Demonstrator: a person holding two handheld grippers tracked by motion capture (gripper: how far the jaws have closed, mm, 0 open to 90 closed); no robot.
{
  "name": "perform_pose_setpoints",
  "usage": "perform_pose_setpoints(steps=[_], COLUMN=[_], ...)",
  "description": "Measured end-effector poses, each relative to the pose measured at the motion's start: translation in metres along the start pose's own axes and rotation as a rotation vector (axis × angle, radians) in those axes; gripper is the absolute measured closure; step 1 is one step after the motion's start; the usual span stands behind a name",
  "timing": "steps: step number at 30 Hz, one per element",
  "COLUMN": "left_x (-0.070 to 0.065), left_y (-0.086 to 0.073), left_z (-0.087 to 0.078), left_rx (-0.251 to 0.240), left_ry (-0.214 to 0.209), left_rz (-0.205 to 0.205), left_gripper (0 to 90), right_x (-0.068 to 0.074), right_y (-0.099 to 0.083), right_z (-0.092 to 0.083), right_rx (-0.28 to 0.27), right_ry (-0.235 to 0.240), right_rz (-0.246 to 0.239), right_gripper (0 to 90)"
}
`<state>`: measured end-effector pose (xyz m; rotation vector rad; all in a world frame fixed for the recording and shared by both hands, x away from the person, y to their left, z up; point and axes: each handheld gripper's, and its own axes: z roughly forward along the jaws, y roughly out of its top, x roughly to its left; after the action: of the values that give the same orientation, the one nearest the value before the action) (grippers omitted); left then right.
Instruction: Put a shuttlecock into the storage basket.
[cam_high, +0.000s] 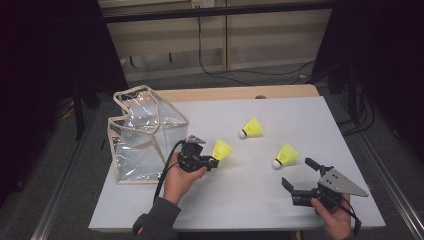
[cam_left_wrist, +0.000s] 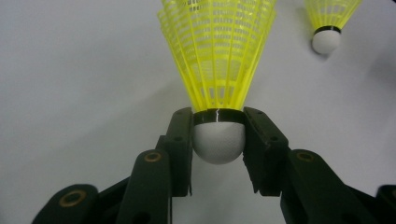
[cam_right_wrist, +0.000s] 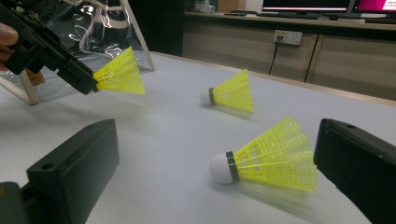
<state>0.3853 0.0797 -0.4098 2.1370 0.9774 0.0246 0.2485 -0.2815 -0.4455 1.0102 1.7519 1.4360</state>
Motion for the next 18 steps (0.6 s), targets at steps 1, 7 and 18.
perform_pose_setpoints(steps=[1,7,18], left_x=[0.0,-0.003,-0.004], left_y=[0.0,0.014,0.029], left_z=[0.0,-0.012,-0.024], left_rx=[0.0,0.006,0.018], left_ry=[0.0,-0.016,-0.032], left_rz=[0.0,0.004,0.012], left_gripper=[64.9,64.9,64.9], right_x=[0.0,0.0,-0.001], right_y=[0.0,0.0,-0.001], right_z=[0.0,0.001,0.001], right_rx=[0.002,-0.003,0.003], right_ry=[0.0,0.011,0.016], right_rz=[0.002,0.012,0.017], right_gripper=[0.2,0.3,0.5])
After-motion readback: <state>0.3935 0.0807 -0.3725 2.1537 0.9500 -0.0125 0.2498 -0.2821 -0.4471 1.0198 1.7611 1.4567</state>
